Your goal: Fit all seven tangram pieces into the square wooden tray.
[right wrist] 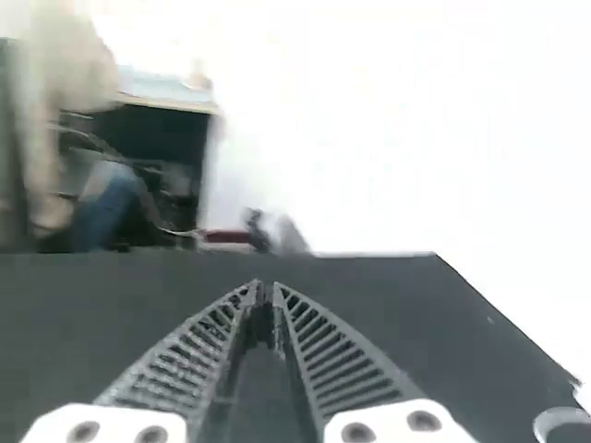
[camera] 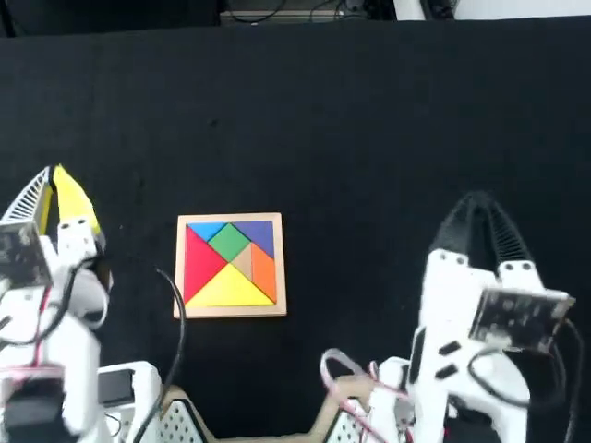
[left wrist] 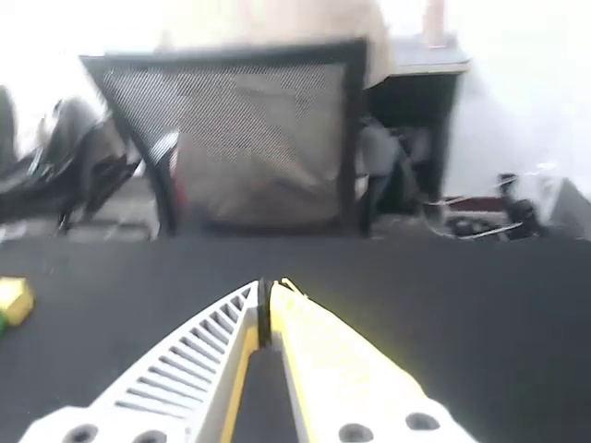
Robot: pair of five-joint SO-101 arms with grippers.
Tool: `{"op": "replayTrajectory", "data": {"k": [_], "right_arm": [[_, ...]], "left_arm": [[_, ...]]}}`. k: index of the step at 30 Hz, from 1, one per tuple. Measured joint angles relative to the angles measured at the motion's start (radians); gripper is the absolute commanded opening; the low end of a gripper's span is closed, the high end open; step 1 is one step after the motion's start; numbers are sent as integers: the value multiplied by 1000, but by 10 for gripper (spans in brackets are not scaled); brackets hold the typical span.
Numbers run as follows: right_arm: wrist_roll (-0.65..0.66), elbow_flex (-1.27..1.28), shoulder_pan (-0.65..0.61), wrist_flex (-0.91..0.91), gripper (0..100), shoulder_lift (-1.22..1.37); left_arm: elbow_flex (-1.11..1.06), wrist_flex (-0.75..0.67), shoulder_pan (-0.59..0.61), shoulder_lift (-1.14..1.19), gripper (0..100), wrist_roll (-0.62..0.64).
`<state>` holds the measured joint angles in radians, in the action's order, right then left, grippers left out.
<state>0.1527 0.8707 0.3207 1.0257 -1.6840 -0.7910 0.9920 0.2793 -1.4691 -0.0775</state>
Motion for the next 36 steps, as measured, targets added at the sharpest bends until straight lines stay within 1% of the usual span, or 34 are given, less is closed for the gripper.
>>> {"op": "replayTrajectory", "data": {"k": [2, 4, 7, 9, 11, 14, 17, 19, 22, 28, 33, 36], "right_arm": [[-3, 57, 15, -21, 11, -8], [-25, 112, 15, -58, 11, -17], [-103, 227, -17, -150, 12, -41], [-166, 321, -49, -204, 12, -66], [-201, 413, -80, -222, 12, -110], [-206, 519, -135, -232, 12, -121], [-180, 594, -173, -232, 12, -121], [-143, 643, -206, -232, 12, -121], [-97, 675, -253, -230, 12, -121], [-78, 680, -388, -133, 12, -121], [-72, 806, -400, -147, 12, -121], [-68, 807, -405, -143, 12, -121]], "left_arm": [[-158, -35, 21, -80, 30, 6], [-265, -54, 29, -176, 30, 8], [-382, -61, 12, -264, 30, 26], [-466, -71, -23, -278, 30, 26], [-557, -106, -28, -290, 30, 28], [-689, -187, -34, -290, 30, 28], [-790, -222, -34, -287, 30, 28], [-833, -232, -34, -290, 30, 28], [-842, -233, -34, -292, 30, 28], [-888, -233, -23, -292, 30, 28], [-891, -183, 31, -293, 30, 32], [-891, -138, 38, -293, 30, 69]]}}
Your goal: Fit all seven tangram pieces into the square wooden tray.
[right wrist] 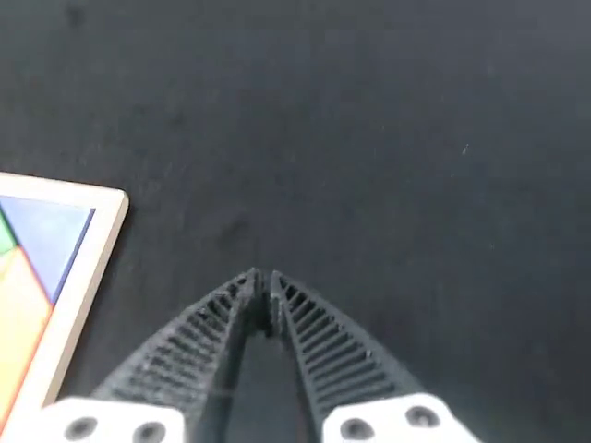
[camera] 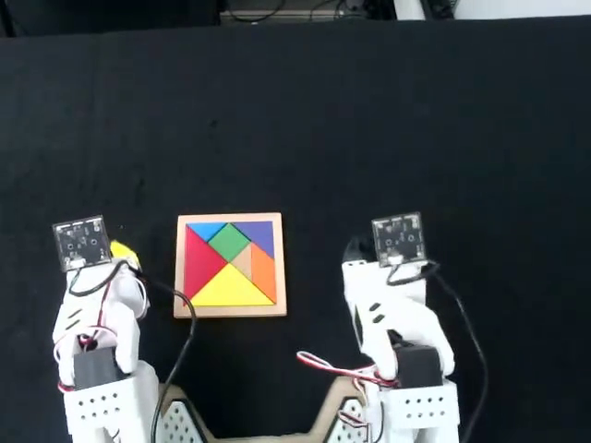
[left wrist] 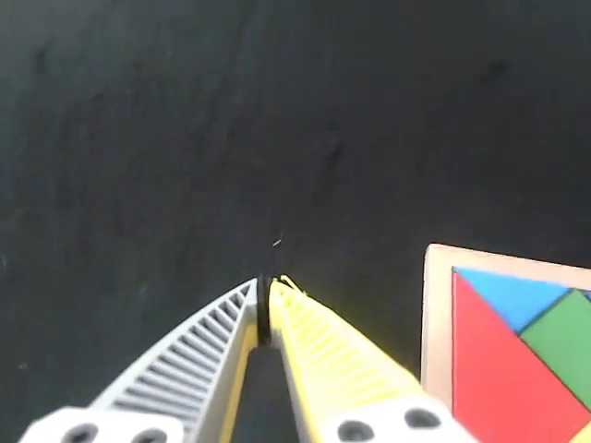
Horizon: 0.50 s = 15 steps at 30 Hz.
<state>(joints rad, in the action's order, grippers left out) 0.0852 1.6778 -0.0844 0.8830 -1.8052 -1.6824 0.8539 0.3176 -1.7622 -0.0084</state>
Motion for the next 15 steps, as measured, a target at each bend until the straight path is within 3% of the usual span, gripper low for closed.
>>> {"op": "replayTrajectory", "data": {"k": [9, 15], "right_arm": [[2, 9, 11, 104, 12, 0], [2, 11, 15, 235, 12, 0]], "left_arm": [[0, 77, 0, 0, 30, 6], [0, 204, -3, 0, 30, -84]]}}
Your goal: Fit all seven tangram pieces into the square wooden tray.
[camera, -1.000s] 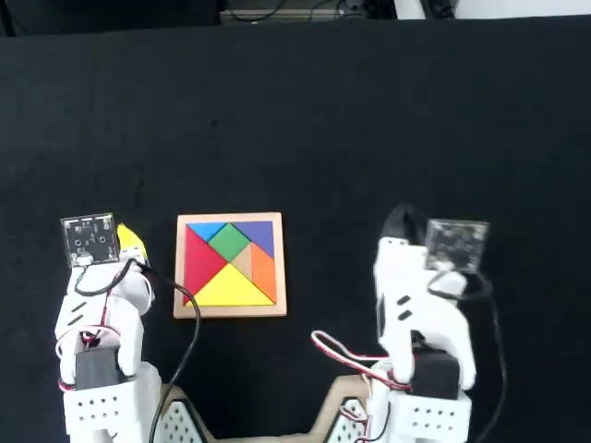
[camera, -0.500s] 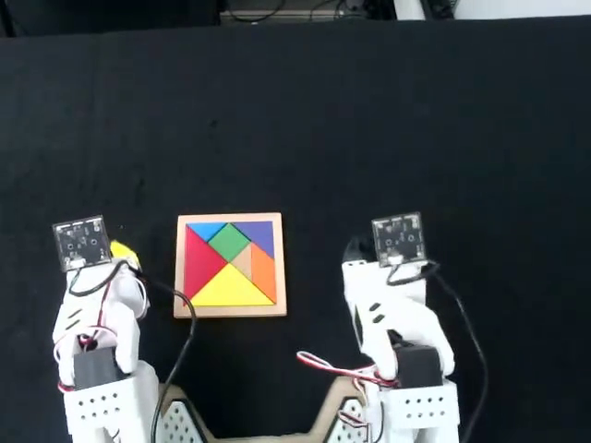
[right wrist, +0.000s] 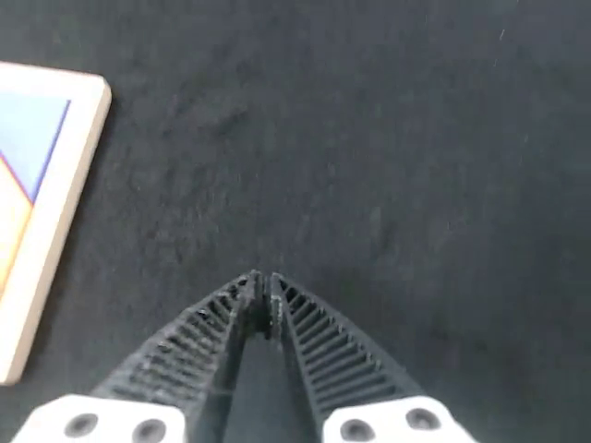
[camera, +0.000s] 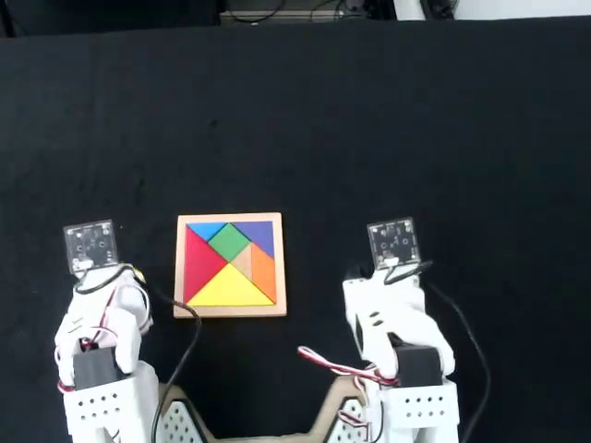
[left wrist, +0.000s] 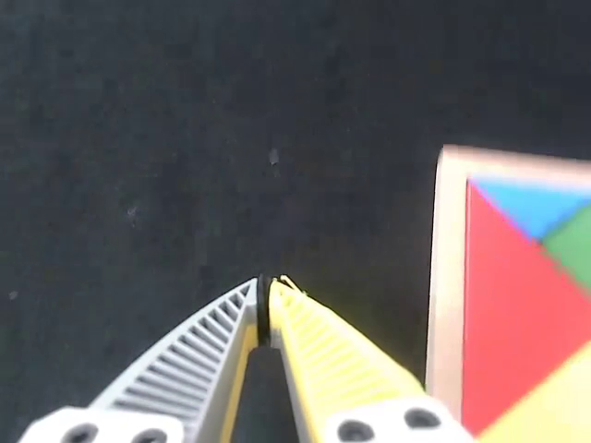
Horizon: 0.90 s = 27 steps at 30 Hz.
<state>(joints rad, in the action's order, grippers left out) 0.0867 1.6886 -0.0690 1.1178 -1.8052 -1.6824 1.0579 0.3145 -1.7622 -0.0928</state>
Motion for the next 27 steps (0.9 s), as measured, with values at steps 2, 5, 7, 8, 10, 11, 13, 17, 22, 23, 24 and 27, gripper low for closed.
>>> {"op": "replayTrajectory", "data": {"k": [2, 5, 7, 8, 10, 11, 13, 17, 22, 23, 24, 27], "right_arm": [[0, 0, 0, 34, 12, 0], [0, 0, 0, 58, 12, 0], [0, 0, 0, 87, 12, 0], [0, 0, 0, 104, 11, 0], [0, 0, 0, 150, 11, 0], [0, 0, 0, 160, 11, 0], [0, 0, 20, 167, 11, 0], [0, 0, 121, 173, 11, 0], [0, 0, 144, 173, 11, 0], [0, 0, 146, 173, 11, 0], [0, 0, 146, 173, 11, 0], [0, 0, 133, 173, 11, 0]], "left_arm": [[0, 51, -26, 0, 30, -46], [0, 81, -49, 0, 30, -64], [0, 89, -49, 0, 30, -61], [0, 100, -49, 0, 30, -61], [0, 150, -49, 0, 30, -61], [0, 167, -49, 0, 30, -61], [0, 176, -49, 0, 30, -61], [0, 186, -49, 0, 30, -61], [0, 186, -49, 0, 30, -61], [0, 186, -49, 0, 30, -61], [0, 186, -49, -2, 30, -61], [0, 186, -49, -3, 30, -61]]}}
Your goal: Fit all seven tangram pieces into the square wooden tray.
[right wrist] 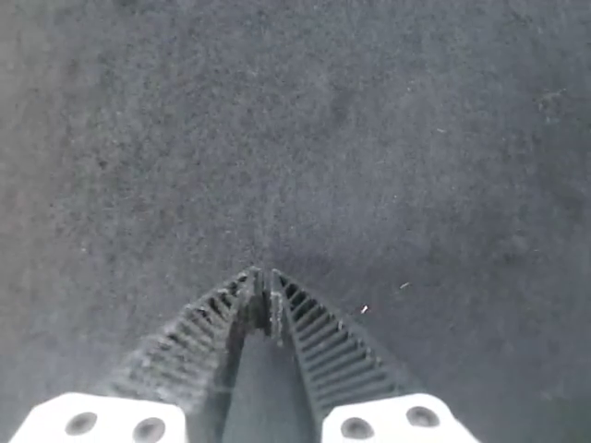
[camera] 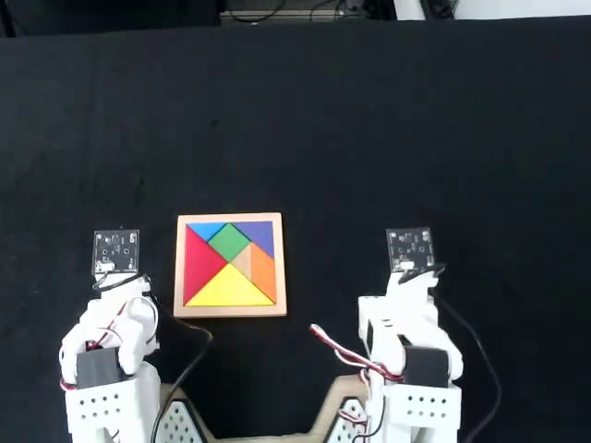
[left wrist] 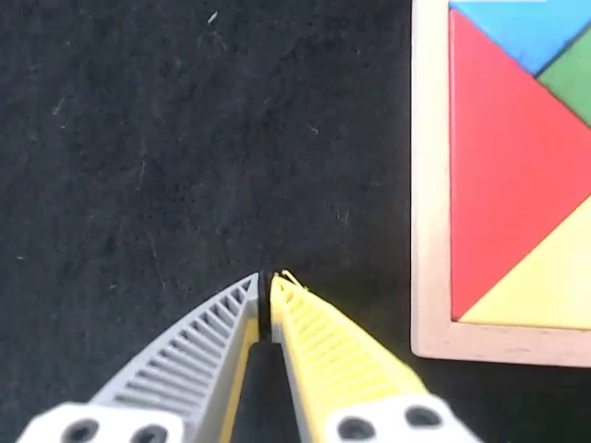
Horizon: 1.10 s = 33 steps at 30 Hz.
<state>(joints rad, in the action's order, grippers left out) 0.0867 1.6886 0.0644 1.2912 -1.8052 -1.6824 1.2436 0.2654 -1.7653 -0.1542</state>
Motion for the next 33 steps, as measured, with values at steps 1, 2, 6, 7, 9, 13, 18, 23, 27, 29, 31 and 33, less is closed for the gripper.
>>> {"op": "replayTrajectory", "data": {"k": [1, 2, 6, 7, 9, 13, 18, 23, 27, 29, 31, 33], "right_arm": [[0, 0, -17, 0, 11, 0], [0, 0, -23, 0, 11, 0], [0, 0, -23, 0, 11, 0], [0, 0, -15, 0, 11, 0], [0, 0, -5, 0, 11, 0], [0, 0, 2, 0, 11, 0], [0, 0, 2, 0, 11, 0], [0, 0, 2, 0, 11, 0], [0, 0, 2, 0, 11, 0], [0, 0, 2, 0, 11, 0], [0, 0, 2, 0, 11, 0], [0, 0, 2, 0, 11, 0]], "left_arm": [[0, 0, 0, 0, 30, 0], [0, 0, 0, 0, 30, 0], [0, 0, 0, 0, 30, 0], [0, 0, 0, 0, 30, 0], [0, 0, 0, 0, 30, 0], [0, 0, 0, 0, 30, 0], [0, 0, 0, 0, 30, 0], [0, 0, 0, 0, 30, 0], [0, 0, 0, 0, 30, 0], [0, 0, 0, 0, 30, 0], [0, 0, 0, 0, 30, 0], [0, 0, 0, 0, 30, 0]]}}
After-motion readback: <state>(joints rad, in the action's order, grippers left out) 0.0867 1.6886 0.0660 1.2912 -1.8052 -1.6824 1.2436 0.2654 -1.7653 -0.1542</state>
